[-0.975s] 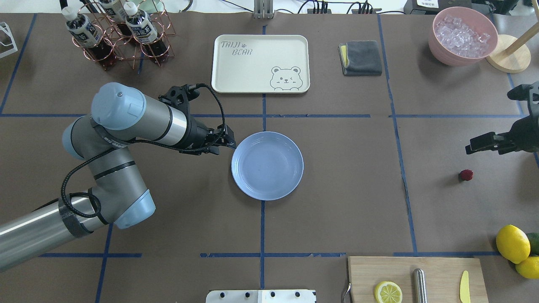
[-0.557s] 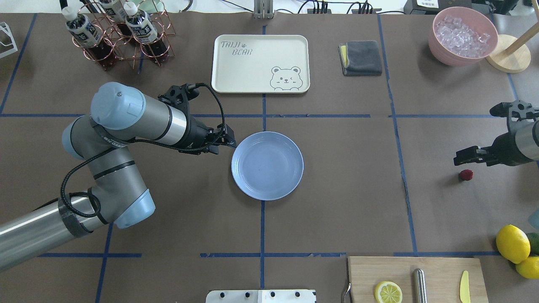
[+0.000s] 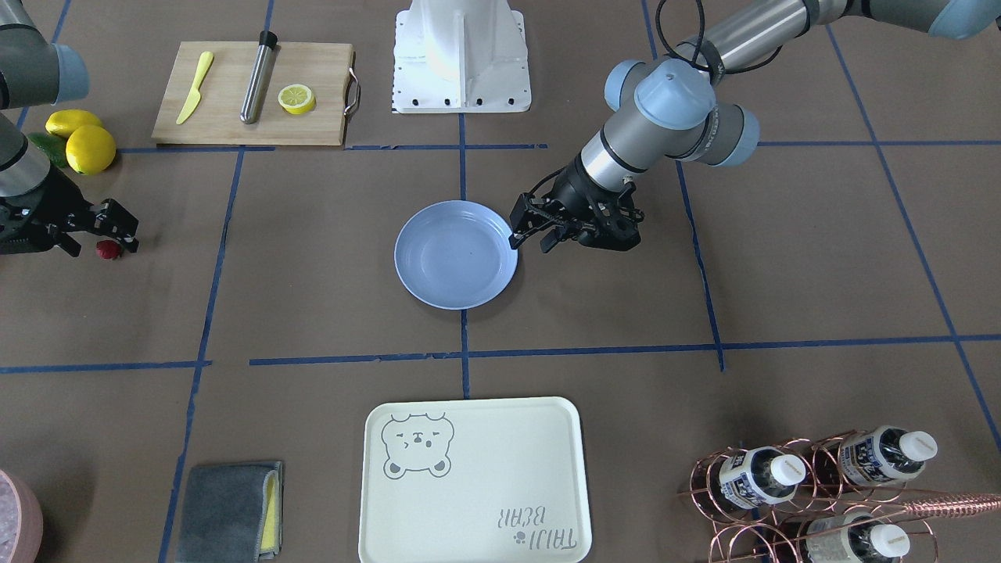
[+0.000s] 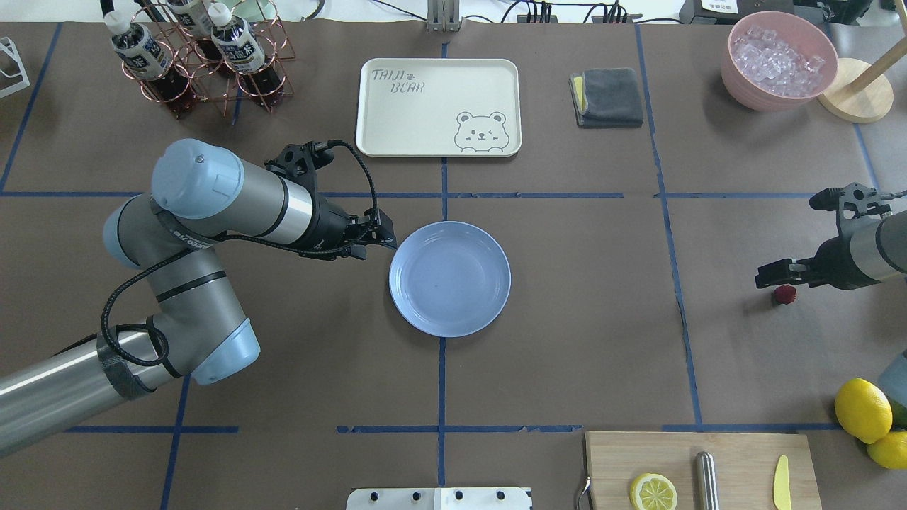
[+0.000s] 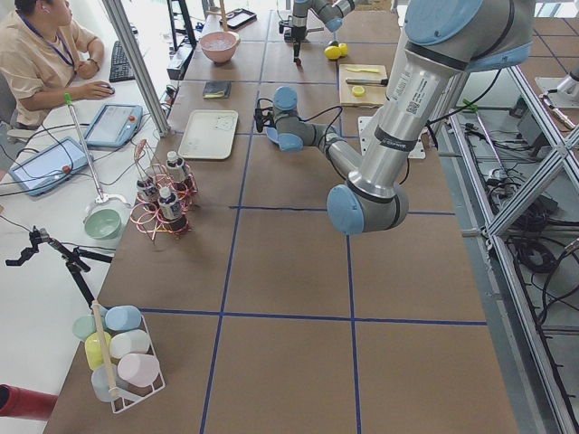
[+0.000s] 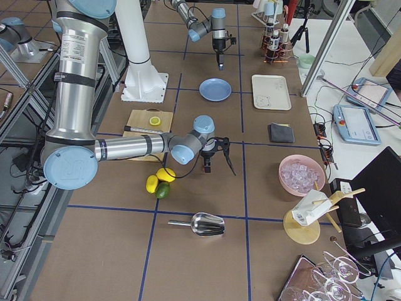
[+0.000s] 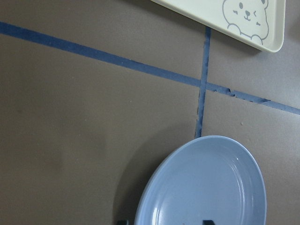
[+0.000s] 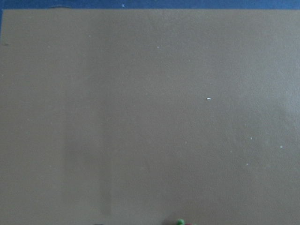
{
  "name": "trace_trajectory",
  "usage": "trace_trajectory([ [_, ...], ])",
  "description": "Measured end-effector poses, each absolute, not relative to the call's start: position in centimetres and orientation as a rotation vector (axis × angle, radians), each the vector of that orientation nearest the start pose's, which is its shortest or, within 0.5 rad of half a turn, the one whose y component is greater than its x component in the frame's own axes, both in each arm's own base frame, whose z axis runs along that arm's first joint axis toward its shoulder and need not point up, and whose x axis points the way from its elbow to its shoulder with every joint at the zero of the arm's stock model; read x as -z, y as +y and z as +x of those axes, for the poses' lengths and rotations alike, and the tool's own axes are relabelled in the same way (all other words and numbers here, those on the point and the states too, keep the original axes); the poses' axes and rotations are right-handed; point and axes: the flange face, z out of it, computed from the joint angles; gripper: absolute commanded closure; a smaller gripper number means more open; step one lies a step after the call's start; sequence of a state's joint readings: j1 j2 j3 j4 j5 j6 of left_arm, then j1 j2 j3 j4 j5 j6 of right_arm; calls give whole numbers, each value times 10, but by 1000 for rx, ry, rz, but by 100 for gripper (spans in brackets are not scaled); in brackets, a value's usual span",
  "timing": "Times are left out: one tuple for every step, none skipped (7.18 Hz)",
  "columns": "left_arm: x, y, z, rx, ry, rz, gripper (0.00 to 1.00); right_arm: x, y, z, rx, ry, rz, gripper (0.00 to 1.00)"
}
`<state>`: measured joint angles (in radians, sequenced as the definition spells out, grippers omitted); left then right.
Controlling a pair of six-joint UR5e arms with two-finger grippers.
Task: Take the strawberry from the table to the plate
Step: 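Lower the right gripper onto the red strawberry and close on it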
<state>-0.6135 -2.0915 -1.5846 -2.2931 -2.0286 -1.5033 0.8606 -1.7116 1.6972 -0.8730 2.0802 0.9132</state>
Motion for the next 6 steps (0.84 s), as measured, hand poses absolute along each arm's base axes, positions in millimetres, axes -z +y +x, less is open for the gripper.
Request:
trace_trajectory([
  [-264, -455, 492, 180, 1291, 39, 38, -603, -407, -242, -9, -828, 111, 36],
  [-265, -455, 493, 180, 1291, 39, 38, -608, -406, -242, -5, -831, 112, 49],
  [-265, -455, 493, 180, 1291, 39, 38, -610, -405, -242, -3, -834, 109, 49],
  [-265, -455, 493, 180, 1291, 39, 38, -609, -403, -241, -1, -837, 107, 49],
  [-265, -455, 493, 180, 1291, 39, 38, -609, -402, -241, 2, -842, 104, 49],
  [-264, -455, 492, 180, 1291, 39, 37, -608, -401, -240, 2, -844, 103, 46],
])
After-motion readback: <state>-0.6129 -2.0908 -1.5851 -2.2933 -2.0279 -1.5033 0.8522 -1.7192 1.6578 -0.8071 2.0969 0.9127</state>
